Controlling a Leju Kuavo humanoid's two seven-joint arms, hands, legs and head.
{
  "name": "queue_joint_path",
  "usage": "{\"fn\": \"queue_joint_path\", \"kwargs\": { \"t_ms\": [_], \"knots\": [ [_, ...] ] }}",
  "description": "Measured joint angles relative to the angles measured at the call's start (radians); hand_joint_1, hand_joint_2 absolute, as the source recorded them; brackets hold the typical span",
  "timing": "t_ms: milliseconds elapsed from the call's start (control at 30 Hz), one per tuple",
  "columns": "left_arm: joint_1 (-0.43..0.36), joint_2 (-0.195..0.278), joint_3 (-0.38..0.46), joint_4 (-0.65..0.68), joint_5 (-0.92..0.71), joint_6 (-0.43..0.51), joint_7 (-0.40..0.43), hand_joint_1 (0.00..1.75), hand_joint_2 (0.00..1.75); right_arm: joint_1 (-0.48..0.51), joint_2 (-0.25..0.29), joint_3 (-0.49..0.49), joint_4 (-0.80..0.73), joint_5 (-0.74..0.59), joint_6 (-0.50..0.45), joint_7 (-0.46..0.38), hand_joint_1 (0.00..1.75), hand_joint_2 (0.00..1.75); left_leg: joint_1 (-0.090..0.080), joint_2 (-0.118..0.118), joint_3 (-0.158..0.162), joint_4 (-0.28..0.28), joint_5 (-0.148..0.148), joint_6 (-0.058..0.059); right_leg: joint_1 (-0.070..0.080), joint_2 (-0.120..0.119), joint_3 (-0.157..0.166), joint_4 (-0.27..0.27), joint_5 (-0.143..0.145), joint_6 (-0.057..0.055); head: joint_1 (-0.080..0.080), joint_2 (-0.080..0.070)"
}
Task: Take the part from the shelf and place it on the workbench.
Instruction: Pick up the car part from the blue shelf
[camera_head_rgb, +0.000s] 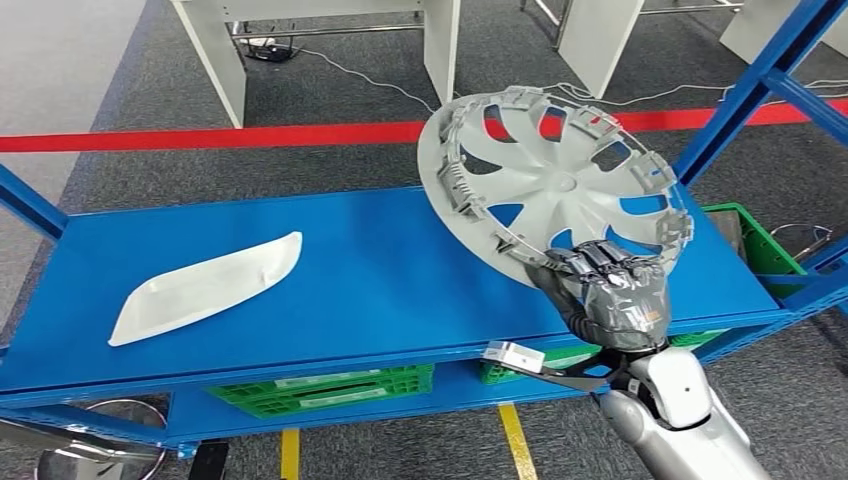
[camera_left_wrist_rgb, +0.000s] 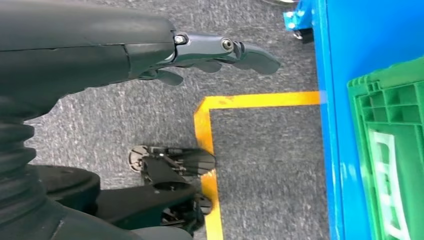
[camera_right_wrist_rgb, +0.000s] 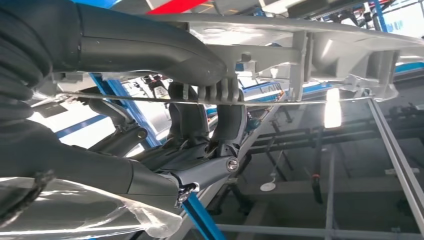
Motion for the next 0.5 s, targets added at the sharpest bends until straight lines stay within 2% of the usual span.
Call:
{"fn": "queue_joint_path", "kwargs": {
  "t_ms": [67, 100, 133, 167, 200, 233, 267, 300, 400, 467, 500],
  "knots": [
    [0.000, -0.001, 0.000, 0.000, 0.000, -0.002, 0.000, 0.00, 1.75, 0.005, 0.001, -0.004, -0.002, -0.002, 0.000, -0.003, 1.75, 1.75, 0.002, 0.001, 0.000, 0.000, 0.000, 0.001, -0.007, 0.000, -0.062, 0.131, -0.057, 0.010, 0.002, 0.000],
    [0.000, -0.002, 0.000, 0.000, 0.000, -0.002, 0.000, 0.00, 1.75, 0.009, 0.001, -0.005, -0.003, -0.002, 0.000, -0.004, 1.75, 1.75, 0.003, 0.001, 0.001, 0.000, -0.001, 0.000, -0.011, 0.000, -0.087, 0.179, -0.069, 0.015, 0.002, 0.000],
    [0.001, -0.002, 0.000, 0.000, 0.000, -0.002, 0.000, 0.00, 1.75, 0.011, 0.001, -0.007, -0.004, -0.002, 0.000, -0.004, 1.75, 1.75, 0.005, 0.001, 0.001, 0.000, -0.002, -0.002, -0.016, 0.000, -0.096, 0.193, -0.062, 0.020, 0.002, 0.000],
    [0.001, -0.002, 0.000, 0.000, 0.000, -0.002, 0.000, 0.00, 1.75, 0.013, 0.001, -0.008, -0.004, -0.002, 0.000, -0.005, 1.75, 1.75, 0.008, 0.000, 0.002, 0.002, -0.004, -0.005, -0.020, 0.000, -0.084, 0.164, -0.036, 0.025, 0.002, 0.000],
    [0.000, -0.003, 0.000, 0.000, 0.000, -0.002, 0.000, 0.00, 1.75, 0.014, 0.001, -0.009, -0.005, -0.002, 0.000, -0.005, 1.75, 1.75, 0.011, 0.000, 0.003, 0.006, -0.007, -0.010, -0.026, -0.001, -0.055, 0.102, 0.002, 0.031, 0.002, 0.000],
    [0.000, -0.002, 0.000, 0.000, 0.000, -0.002, 0.000, 0.00, 1.75, 0.014, 0.001, -0.009, -0.005, -0.002, 0.000, -0.005, 1.75, 1.75, 0.013, -0.002, 0.003, 0.011, -0.012, -0.017, -0.029, -0.001, -0.022, 0.035, 0.028, 0.038, 0.003, 0.000],
    [0.000, -0.002, 0.000, 0.000, 0.000, -0.002, 0.000, 0.00, 1.75, 0.014, 0.001, -0.009, -0.006, -0.004, 0.000, -0.006, 1.75, 1.75, 0.013, -0.003, 0.000, 0.018, -0.016, -0.025, -0.032, 0.001, 0.009, -0.022, 0.046, 0.038, 0.006, 0.000],
    [-0.001, -0.001, 0.000, 0.000, 0.001, -0.003, 0.000, 0.00, 1.75, 0.015, 0.001, -0.009, -0.007, -0.008, 0.000, -0.008, 1.75, 1.75, 0.011, -0.004, -0.002, 0.024, -0.017, -0.032, -0.033, 0.003, 0.026, -0.053, 0.052, 0.035, 0.008, 0.000],
    [0.002, 0.000, 0.000, 0.000, 0.004, -0.013, 0.000, 0.00, 1.75, 0.021, 0.002, -0.008, -0.008, -0.044, 0.000, -0.030, 1.75, 1.75, 0.009, -0.006, -0.007, 0.030, -0.014, -0.049, -0.030, 0.005, 0.031, -0.058, 0.052, 0.013, 0.006, 0.000],
    [0.003, 0.001, 0.000, 0.000, 0.005, -0.019, 0.000, 0.00, 1.75, 0.025, 0.002, -0.008, -0.009, -0.075, 0.000, -0.045, 1.75, 1.75, 0.010, -0.003, -0.016, 0.057, -0.042, -0.056, -0.031, 0.003, 0.029, -0.059, 0.056, 0.001, 0.004, 0.000],
    [0.002, 0.001, 0.000, 0.000, 0.005, -0.022, 0.000, 0.00, 1.75, 0.027, 0.002, -0.007, -0.010, -0.088, 0.000, -0.051, 1.75, 1.75, 0.010, -0.002, -0.031, 0.098, -0.073, -0.059, -0.031, 0.001, 0.028, -0.060, 0.058, -0.006, 0.002, 0.000]
  ]
}}
